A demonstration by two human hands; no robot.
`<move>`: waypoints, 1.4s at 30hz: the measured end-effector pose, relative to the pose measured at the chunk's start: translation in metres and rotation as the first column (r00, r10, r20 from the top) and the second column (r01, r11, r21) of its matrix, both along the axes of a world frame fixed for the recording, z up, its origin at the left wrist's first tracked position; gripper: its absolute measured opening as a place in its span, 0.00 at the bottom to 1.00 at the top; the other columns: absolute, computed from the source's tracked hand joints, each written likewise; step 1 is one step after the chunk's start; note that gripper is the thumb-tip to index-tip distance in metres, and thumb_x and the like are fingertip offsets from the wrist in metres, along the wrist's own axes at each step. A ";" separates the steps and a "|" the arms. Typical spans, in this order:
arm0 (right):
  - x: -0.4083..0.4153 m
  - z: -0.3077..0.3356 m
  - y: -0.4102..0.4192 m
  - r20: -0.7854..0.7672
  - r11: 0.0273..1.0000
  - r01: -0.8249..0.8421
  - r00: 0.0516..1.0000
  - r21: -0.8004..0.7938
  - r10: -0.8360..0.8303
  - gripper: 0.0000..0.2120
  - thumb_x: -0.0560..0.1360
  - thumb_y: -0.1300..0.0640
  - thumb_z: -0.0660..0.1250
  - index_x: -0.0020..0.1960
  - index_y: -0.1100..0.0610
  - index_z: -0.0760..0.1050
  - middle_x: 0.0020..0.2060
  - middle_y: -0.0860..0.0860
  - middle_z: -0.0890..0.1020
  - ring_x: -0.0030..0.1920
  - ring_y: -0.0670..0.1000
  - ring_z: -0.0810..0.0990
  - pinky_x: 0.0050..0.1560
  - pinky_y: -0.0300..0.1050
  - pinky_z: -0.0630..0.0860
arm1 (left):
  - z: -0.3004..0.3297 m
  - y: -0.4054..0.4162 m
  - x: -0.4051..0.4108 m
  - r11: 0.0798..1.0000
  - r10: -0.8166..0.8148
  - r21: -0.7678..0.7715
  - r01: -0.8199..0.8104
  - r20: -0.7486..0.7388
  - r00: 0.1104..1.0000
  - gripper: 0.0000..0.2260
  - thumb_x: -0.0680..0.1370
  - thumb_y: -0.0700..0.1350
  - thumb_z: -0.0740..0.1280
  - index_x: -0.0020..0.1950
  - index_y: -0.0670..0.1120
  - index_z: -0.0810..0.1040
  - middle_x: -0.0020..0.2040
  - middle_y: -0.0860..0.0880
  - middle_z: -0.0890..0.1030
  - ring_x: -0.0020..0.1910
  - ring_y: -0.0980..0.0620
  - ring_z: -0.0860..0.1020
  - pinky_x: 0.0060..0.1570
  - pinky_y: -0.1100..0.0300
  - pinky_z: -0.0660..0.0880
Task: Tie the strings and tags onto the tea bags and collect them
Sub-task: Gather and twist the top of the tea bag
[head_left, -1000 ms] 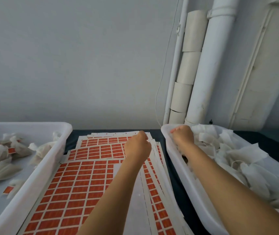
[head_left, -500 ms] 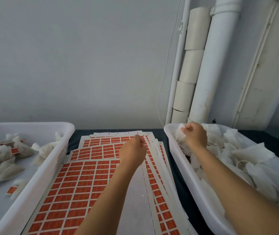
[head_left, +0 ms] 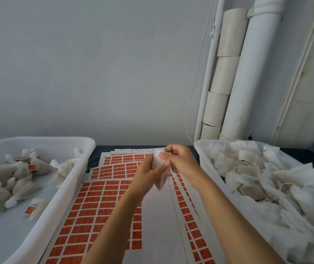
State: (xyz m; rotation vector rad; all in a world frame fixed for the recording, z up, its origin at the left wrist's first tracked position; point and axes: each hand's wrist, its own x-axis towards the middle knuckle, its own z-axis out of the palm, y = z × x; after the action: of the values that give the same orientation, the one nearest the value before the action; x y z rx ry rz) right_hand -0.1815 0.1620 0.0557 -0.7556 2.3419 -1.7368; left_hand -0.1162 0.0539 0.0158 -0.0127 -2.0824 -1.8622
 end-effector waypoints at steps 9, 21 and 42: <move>0.019 -0.057 -0.015 0.320 0.985 0.020 0.947 -0.174 0.038 0.07 0.75 0.56 0.67 0.50 0.59 0.77 0.44 0.57 0.80 0.35 0.51 0.79 0.36 0.42 0.78 | -0.042 -0.023 0.017 0.978 0.081 -0.204 -0.051 0.143 0.986 0.26 0.73 0.50 0.71 0.67 0.52 0.64 0.63 0.53 0.72 0.59 0.53 0.74 0.53 0.66 0.75; 0.017 -0.082 -0.010 0.355 0.909 0.029 0.925 -0.416 0.133 0.08 0.76 0.54 0.65 0.51 0.55 0.79 0.45 0.54 0.83 0.44 0.52 0.81 0.43 0.43 0.78 | -0.049 -0.014 0.011 0.944 -0.054 -0.322 0.073 0.067 0.996 0.26 0.79 0.45 0.64 0.71 0.61 0.58 0.69 0.64 0.63 0.68 0.64 0.62 0.63 0.67 0.64; 0.017 -0.096 -0.012 -0.271 1.000 0.006 0.963 0.018 -0.001 0.10 0.75 0.62 0.65 0.40 0.49 0.69 0.35 0.44 0.78 0.40 0.43 0.78 0.38 0.29 0.74 | -0.062 -0.024 0.010 0.880 0.339 -0.309 -0.360 -0.121 0.933 0.06 0.77 0.49 0.65 0.41 0.58 0.74 0.36 0.57 0.79 0.37 0.58 0.76 0.36 0.65 0.73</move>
State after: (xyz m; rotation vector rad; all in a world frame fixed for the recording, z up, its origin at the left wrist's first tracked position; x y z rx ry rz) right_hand -0.1645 0.1503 -0.0400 -1.0470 2.5260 -1.7052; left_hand -0.1060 0.0296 -0.0465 0.2077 -2.1547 -1.2782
